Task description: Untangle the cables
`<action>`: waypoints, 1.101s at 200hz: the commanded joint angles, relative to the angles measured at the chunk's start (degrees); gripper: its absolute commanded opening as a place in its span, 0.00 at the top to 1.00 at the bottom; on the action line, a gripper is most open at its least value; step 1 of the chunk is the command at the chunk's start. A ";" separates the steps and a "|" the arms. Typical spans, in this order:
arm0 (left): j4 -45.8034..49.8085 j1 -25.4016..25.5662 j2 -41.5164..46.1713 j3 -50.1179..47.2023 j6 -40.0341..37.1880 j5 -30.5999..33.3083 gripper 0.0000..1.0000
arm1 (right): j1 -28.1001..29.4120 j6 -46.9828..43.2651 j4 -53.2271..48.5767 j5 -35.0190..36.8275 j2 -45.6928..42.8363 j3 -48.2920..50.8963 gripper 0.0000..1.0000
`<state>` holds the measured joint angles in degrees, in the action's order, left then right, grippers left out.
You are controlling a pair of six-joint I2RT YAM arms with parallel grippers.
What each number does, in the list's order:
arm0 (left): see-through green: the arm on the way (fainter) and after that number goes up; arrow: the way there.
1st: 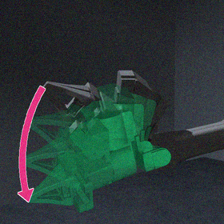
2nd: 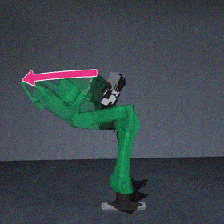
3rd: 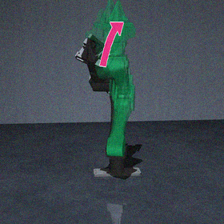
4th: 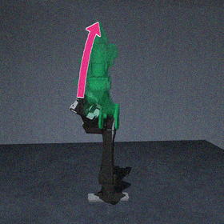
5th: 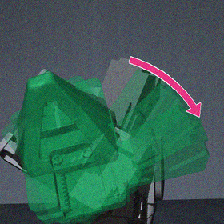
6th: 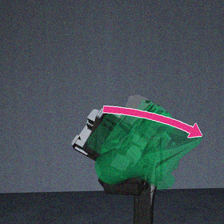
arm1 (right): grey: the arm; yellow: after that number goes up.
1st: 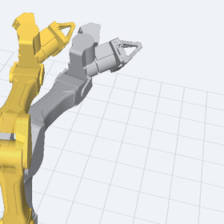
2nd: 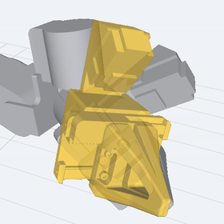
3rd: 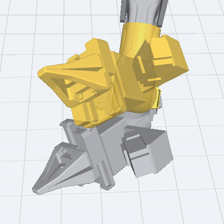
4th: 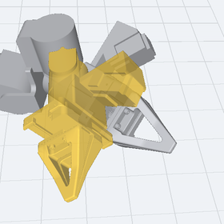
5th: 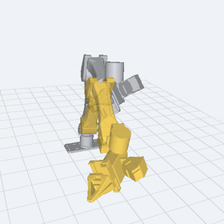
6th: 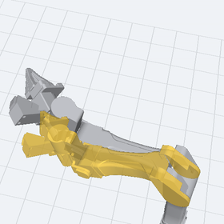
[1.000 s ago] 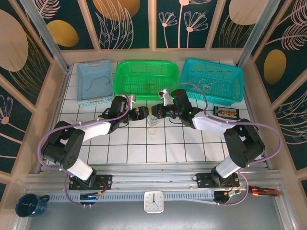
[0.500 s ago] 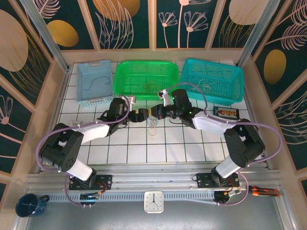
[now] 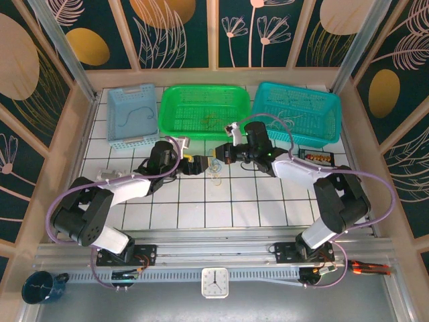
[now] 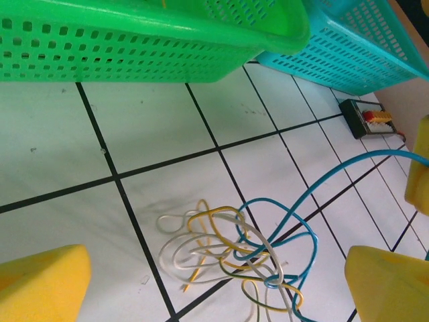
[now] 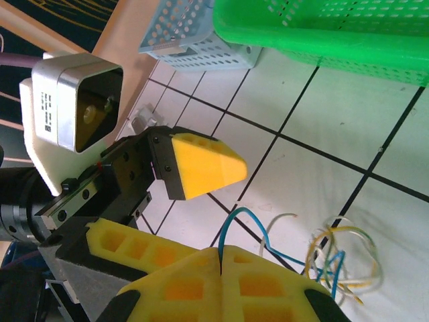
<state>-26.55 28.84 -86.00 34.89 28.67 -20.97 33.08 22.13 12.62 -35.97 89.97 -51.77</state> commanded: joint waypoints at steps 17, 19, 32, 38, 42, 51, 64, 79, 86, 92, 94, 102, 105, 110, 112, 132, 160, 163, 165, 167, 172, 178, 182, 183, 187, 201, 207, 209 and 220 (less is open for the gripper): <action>-1.98 0.16 1.14 -0.23 -1.77 -0.74 0.06 | -0.21 -3.09 -1.95 -4.81 1.90 -3.19 1.00; -1.94 0.16 1.15 -0.10 -1.84 -0.74 0.06 | -0.21 -3.20 -2.02 -4.99 1.95 -3.30 1.00; -1.63 0.16 0.93 0.21 -2.21 -0.74 0.08 | -0.21 -3.56 -2.20 -6.18 2.28 -3.60 1.00; -1.52 0.16 0.85 0.34 -2.35 -0.81 0.09 | -0.21 -3.65 -2.32 -6.75 2.29 -3.73 1.00; -1.37 0.16 0.75 0.45 -2.53 -0.82 0.10 | -0.21 -3.75 -2.29 -7.10 2.33 -3.77 1.00; -1.11 0.17 0.50 0.78 -2.86 -0.92 0.12 | -0.21 -3.93 -2.33 -8.00 2.35 -3.90 1.00; -0.66 0.16 0.06 1.35 -3.34 -1.21 0.15 | -0.25 -4.18 -2.25 -9.13 2.27 -3.95 1.00; -0.39 0.16 -0.29 1.82 -3.77 -1.35 0.17 | -0.08 -4.37 -2.00 -10.44 2.04 -3.85 1.00; -0.35 0.15 -0.44 2.04 -3.96 -1.43 0.19 | 0.00 -4.35 -1.90 -10.98 1.97 -3.82 1.00; -0.36 0.16 -0.53 2.10 -4.12 -1.48 0.20 | 0.01 -4.47 -1.81 -11.28 1.91 -3.80 1.00; -0.35 0.16 -0.57 2.15 -4.14 -1.52 0.21 | 0.04 -4.42 -1.77 -11.42 1.95 -3.78 1.00; -0.36 0.16 -0.67 2.40 -4.23 -1.53 0.22 | 0.11 -4.49 -1.72 -11.79 1.96 -3.85 1.00; -0.47 0.16 -0.74 2.45 -4.30 -1.59 0.23 | 0.06 -4.52 -1.72 -11.84 1.92 -3.80 1.00; -0.52 0.16 -0.84 2.49 -4.32 -1.62 0.23 | 0.14 -4.55 -1.77 -11.93 1.96 -3.84 1.00; -0.57 0.16 -0.86 2.62 -4.32 -1.62 0.24 | 0.14 -4.51 -1.80 -12.00 1.94 -3.86 1.00; -1.00 0.16 -1.22 3.11 -4.32 -2.11 0.27 | 0.36 -4.73 -2.08 -12.02 2.19 -3.89 1.00; -1.51 0.16 -1.75 3.49 -4.47 -3.23 0.35 | 0.46 -4.38 -1.40 -12.29 2.00 -3.64 1.00; -1.56 0.16 -1.83 3.51 -4.49 -3.34 0.36 | 0.46 -4.35 -1.38 -12.29 1.98 -3.64 1.00; -1.64 0.19 -1.81 3.51 -4.49 -3.37 0.36 | 0.42 -4.33 -1.31 -12.35 1.96 -3.68 1.00; -1.70 0.17 -1.81 3.51 -4.50 -3.44 0.37 | 0.43 -4.30 -1.33 -12.37 1.92 -3.69 1.00; -1.83 0.16 -1.85 3.51 -4.47 -3.66 0.39 | 0.49 -4.29 -1.21 -12.37 1.96 -3.69 1.00; -2.05 0.16 -1.89 3.55 -4.48 -3.89 0.42 | 0.49 -4.16 -1.03 -12.46 1.92 -3.61 1.00; -2.10 0.16 -1.93 3.54 -4.49 -3.98 0.44 | 0.49 -4.12 -0.96 -12.46 1.91 -3.60 1.00; -2.15 0.16 -1.91 3.53 -4.49 -3.98 0.44 | 0.49 -4.07 -0.94 -12.46 1.93 -3.60 1.00; -2.31 0.14 -2.02 3.51 -4.37 -4.09 0.46 | 0.49 -4.03 -0.79 -12.53 1.96 -3.53 1.00; -3.27 0.16 -1.99 3.30 -4.15 -4.61 0.53 | 0.49 -3.75 -0.41 -12.63 1.92 -3.35 1.00; -3.70 0.16 -1.98 3.17 -4.02 -4.93 0.58 | 0.49 -3.78 -0.39 -12.64 1.94 -3.35 1.00; -3.96 0.16 -1.98 3.10 -3.94 -4.99 0.59 | 0.49 -3.72 -0.31 -12.64 1.95 -3.36 1.00; -4.75 0.15 -1.92 2.82 -3.60 -5.46 0.66 | 0.49 -3.63 -0.32 -12.53 2.05 -3.36 1.00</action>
<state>-27.22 28.84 -87.18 37.10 25.19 -24.25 33.15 18.37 10.55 -46.65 91.83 -54.02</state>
